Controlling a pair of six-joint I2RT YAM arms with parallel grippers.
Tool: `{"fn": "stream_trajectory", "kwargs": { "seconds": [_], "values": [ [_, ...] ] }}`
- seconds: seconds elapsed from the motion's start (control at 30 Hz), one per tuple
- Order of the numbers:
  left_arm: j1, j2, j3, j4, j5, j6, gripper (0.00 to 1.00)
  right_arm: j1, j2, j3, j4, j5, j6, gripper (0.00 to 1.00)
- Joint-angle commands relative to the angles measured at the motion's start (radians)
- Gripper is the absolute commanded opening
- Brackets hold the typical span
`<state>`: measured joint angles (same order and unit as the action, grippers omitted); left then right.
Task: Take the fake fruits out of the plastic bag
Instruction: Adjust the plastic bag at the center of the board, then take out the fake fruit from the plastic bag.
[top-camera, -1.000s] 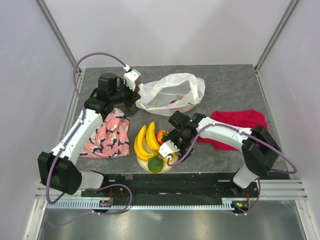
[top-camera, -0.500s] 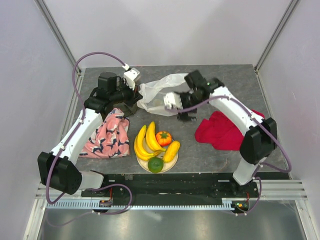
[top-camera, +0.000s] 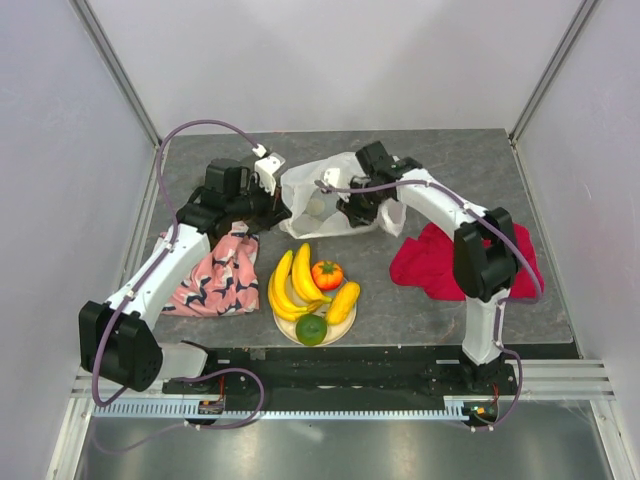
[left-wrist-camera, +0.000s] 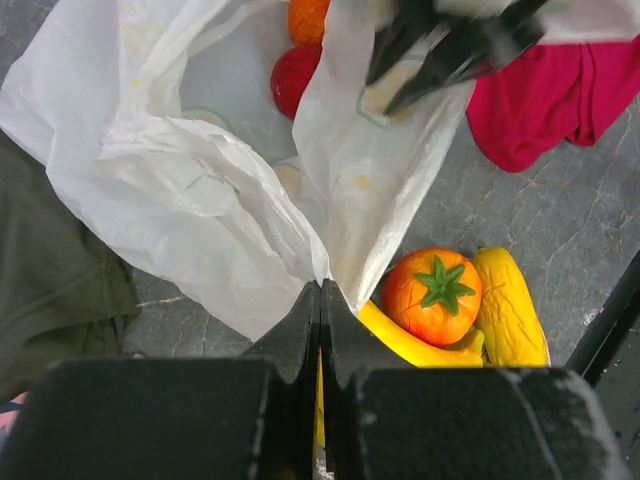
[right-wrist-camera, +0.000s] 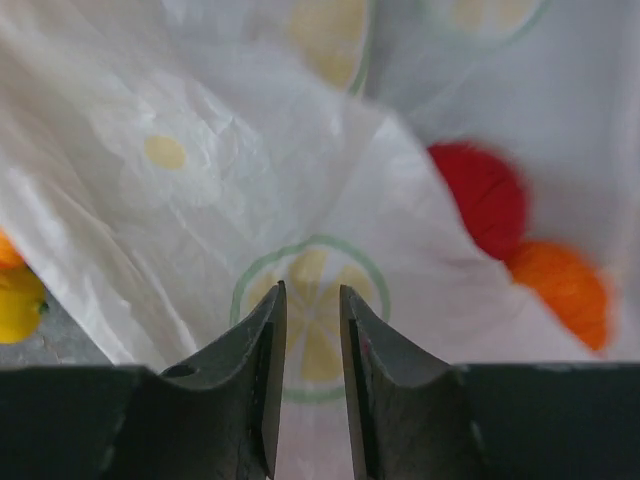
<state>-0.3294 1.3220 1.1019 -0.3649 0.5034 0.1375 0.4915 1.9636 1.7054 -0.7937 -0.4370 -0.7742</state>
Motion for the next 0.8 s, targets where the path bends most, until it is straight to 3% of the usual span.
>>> {"fn": "stream_trajectory", "kwargs": {
  "seconds": [0.0,0.13,0.27,0.33,0.47,0.77],
  "values": [
    [-0.002,-0.036,-0.023,0.012,0.007,-0.013,0.02,-0.013,-0.092,-0.186,0.043,0.13,0.072,0.34],
    [-0.003,-0.035,-0.039,0.018,0.018,-0.004,0.02,-0.013,-0.189,-0.285,0.047,0.113,0.072,0.36],
    [-0.003,-0.02,-0.034,0.043,0.021,-0.009,0.02,-0.016,-0.172,-0.187,0.054,0.094,0.122,0.36],
    [-0.003,-0.015,-0.027,0.044,0.023,-0.01,0.02,-0.016,-0.134,-0.11,0.089,0.09,0.157,0.46],
    [-0.003,-0.004,-0.019,0.044,0.029,-0.013,0.02,-0.016,0.016,0.031,0.113,0.177,0.22,0.76],
    [-0.003,-0.001,-0.022,0.057,0.02,-0.026,0.02,-0.024,0.242,0.209,0.073,0.283,0.322,0.8]
  ]
}}
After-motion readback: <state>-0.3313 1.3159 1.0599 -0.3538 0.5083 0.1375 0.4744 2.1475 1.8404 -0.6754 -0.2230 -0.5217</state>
